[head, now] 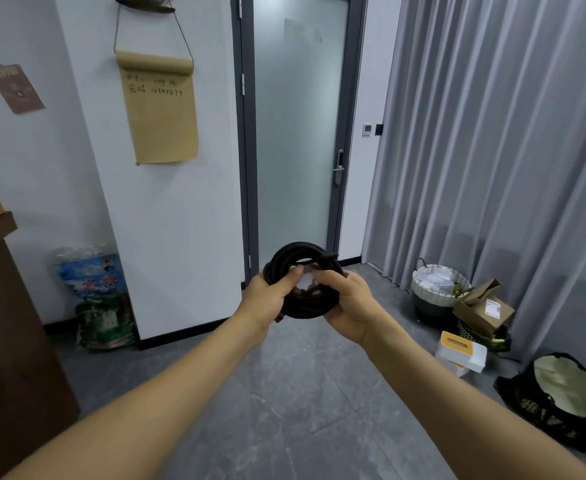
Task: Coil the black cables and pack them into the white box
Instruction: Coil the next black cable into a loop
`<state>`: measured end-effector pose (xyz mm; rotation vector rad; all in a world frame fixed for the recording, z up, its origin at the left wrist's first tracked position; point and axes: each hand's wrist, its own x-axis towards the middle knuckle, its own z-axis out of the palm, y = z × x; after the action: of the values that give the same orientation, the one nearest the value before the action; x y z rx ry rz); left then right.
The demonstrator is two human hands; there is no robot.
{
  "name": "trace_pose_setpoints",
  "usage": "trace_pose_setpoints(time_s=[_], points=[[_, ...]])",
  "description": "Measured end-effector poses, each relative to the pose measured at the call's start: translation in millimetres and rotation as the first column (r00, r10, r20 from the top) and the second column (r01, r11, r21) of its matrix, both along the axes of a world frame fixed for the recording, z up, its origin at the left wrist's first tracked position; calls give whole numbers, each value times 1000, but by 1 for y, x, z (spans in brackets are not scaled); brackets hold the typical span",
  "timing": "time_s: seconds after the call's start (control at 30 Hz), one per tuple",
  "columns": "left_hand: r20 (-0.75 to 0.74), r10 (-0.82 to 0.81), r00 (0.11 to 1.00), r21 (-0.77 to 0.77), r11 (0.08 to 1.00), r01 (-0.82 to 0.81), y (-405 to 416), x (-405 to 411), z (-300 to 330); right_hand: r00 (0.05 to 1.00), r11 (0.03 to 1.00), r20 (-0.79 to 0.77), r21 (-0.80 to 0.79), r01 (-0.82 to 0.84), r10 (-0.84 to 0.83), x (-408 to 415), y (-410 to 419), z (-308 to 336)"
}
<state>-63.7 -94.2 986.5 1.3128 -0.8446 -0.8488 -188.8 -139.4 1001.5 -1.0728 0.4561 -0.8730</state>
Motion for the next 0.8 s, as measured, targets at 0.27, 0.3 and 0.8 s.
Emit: trace_pose_setpoints(time_s=[0.27, 0.3, 0.8], points=[[190, 261, 946, -84, 965, -249, -3, -8, -8, 862, 978, -488, -203, 39, -136, -6, -9, 4], [221, 311, 924, -91, 950, -298, -4, -6, -9, 806, 957, -547, -278, 79, -225, -6, -10, 4], [338, 469, 816, -266, 879, -396, -7, 0, -3, 840, 961, -512, 90, 261, -181, 39, 6, 15]])
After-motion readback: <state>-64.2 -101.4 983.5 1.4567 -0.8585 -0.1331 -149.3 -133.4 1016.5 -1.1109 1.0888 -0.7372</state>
